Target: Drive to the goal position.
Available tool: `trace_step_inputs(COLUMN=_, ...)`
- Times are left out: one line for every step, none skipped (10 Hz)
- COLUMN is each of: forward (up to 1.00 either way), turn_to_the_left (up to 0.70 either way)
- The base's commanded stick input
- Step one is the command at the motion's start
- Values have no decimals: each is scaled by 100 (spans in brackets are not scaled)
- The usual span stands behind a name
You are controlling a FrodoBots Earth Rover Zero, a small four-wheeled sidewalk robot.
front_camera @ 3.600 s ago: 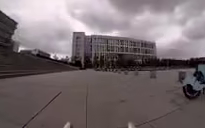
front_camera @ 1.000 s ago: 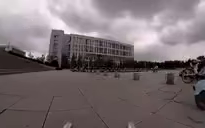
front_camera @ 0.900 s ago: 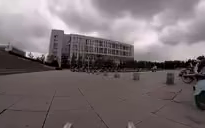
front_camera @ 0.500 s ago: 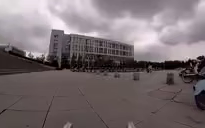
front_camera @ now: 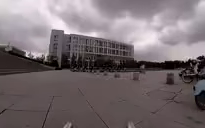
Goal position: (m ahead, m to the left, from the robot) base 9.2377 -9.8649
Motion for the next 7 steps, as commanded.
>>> trace_step_inputs(forward=50, turn_to_the_left=-24)
trace_step_inputs(forward=50, turn_to_the_left=-24)
trace_step_inputs(forward=50, turn_to_the_left=-24)
trace_step_inputs(forward=50, turn_to_the_left=-24)
trace_step_inputs(forward=50, turn_to_the_left=-24)
trace_step_inputs(forward=50, turn_to_the_left=-24)
trace_step_inputs(forward=50, turn_to_the_left=-24)
